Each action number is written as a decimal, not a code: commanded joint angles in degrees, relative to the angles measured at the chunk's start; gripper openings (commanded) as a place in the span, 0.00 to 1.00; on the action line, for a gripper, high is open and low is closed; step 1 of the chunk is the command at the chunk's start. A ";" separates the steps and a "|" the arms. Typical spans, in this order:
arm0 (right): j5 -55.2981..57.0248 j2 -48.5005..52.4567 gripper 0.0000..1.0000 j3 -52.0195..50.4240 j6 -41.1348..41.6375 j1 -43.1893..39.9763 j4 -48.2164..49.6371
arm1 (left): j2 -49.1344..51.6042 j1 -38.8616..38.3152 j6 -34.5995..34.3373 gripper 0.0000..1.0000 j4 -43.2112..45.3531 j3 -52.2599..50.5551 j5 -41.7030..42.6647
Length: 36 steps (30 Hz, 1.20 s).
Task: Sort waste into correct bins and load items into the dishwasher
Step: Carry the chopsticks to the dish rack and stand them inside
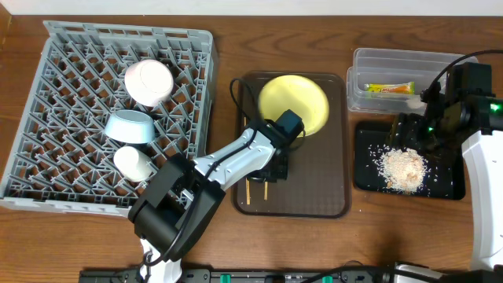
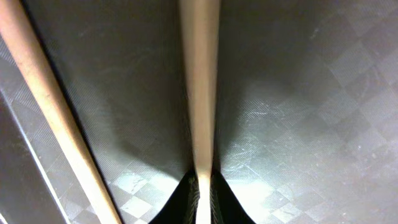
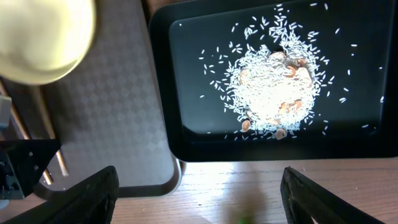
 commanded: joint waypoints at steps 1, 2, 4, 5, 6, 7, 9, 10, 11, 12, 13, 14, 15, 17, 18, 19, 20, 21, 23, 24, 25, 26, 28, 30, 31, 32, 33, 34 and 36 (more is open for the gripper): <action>0.13 -0.87 0.82 0.42 -0.39 -0.68 -0.17 | 2.97 -0.07 0.07 0.08 -0.28 -0.74 -0.59; 0.13 -0.87 0.82 0.42 -0.39 -0.68 -0.20 | 2.97 -0.07 0.07 0.08 -0.28 -0.74 -0.59; 0.13 -0.87 0.82 0.42 -0.42 -0.68 -0.31 | 2.93 0.00 0.07 0.08 -0.31 -0.74 -0.59; 0.13 -0.87 0.82 0.42 -0.42 -0.68 -0.31 | 2.93 0.04 0.09 0.08 -0.33 -0.74 -0.61; 0.13 -0.87 0.82 0.42 -0.42 -0.68 -0.31 | 2.91 0.09 0.09 0.08 -0.31 -0.72 -0.61; 0.13 -0.87 0.81 0.42 -0.42 -0.68 -0.31 | 2.86 0.17 0.11 0.08 -0.33 -0.72 -0.61; 0.13 -0.87 0.82 0.42 -0.42 -0.68 -0.46 | 2.19 0.74 0.11 0.08 -0.87 -0.72 -0.59; 0.15 -0.87 0.82 0.42 -0.42 -0.68 -0.50 | 1.11 1.33 0.13 0.08 -1.49 -0.68 -0.61; 0.13 -0.87 0.82 0.42 -0.42 -0.68 -0.50 | 0.22 1.77 0.48 0.08 -1.62 -0.68 -0.61; 0.15 -0.87 0.82 0.42 -0.42 -0.68 -0.50 | -0.94 2.32 0.79 0.08 -1.70 -0.68 -0.59; 0.13 -0.87 0.82 0.42 -0.42 -0.68 -0.48 | -2.12 2.78 0.81 0.08 -1.88 -0.68 -0.59; 0.13 -0.87 0.82 0.42 -0.42 -0.68 -0.48 | -3.58 3.37 0.81 0.07 -2.08 -0.68 -0.59; 0.13 -0.87 0.82 0.42 -0.42 -0.68 -0.48 | -5.18 3.96 1.36 0.07 -2.08 -0.68 -0.57; 0.15 -0.87 0.82 0.42 -0.44 -0.68 -0.48 | -8.63 5.09 4.15 0.08 -2.03 -0.66 -0.59; 0.15 -0.87 0.81 0.42 -0.46 -0.68 -0.48 | -10.47 5.68 5.97 0.07 -2.03 -0.66 -0.59; 0.15 -0.87 0.81 0.42 -0.44 -0.68 -0.48 | -12.15 6.32 7.89 0.07 -2.16 -0.66 -0.59; 0.15 -0.87 0.82 0.42 -0.44 -0.68 -0.48 | -13.79 6.97 9.57 0.08 -2.47 -0.66 -0.61; 0.15 -0.87 0.81 0.42 -0.44 -0.68 -0.46 | -15.76 7.91 11.21 0.07 -2.78 -0.66 -0.61; 0.15 -0.87 0.82 0.42 -0.44 -0.68 -0.48 | -18.95 9.84 14.27 0.08 -3.28 -0.66 -0.61; 0.15 -0.87 0.82 0.42 -0.44 -0.68 -0.50 | -21.05 11.56 17.09 0.08 -3.91 -0.66 -0.63; 0.15 -0.87 0.82 0.42 -0.44 -0.68 -0.50 | -22.32 12.92 18.95 0.08 -4.42 -0.66 -0.63; 0.15 -0.87 0.82 0.42 -0.44 -0.68 -0.48 | -23.58 14.60 20.74 0.08 -5.14 -0.66 -0.63; 0.15 -0.87 0.82 0.42 -0.44 -0.68 -0.48 | -25.88 19.45 24.55 0.08 -6.84 -0.66 -0.61; 0.15 -0.87 0.82 0.42 -0.44 -0.68 -0.48 | -27.06 23.58 26.75 0.08 -8.02 -0.66 -0.57; 0.15 -0.87 0.82 0.42 -0.44 -0.68 -0.48 | -27.36 25.27 27.85 0.08 -8.52 -0.66 -0.55; 0.17 -0.87 0.81 0.42 -0.44 -0.68 -0.48 | -27.61 27.06 29.49 0.08 -9.05 -0.66 -0.52; 0.15 -0.87 0.81 0.42 -0.44 -0.68 -0.48 | -27.65 28.35 30.58 0.08 -9.44 -0.66 -0.50; 0.15 -0.87 0.82 0.42 -0.44 -0.68 -0.48 | -27.58 29.44 31.43 0.08 -9.73 -0.68 -0.50; 0.15 -0.87 0.82 0.42 -0.44 -0.68 -0.48 | -27.04 31.01 33.42 0.08 -10.01 -0.68 -0.42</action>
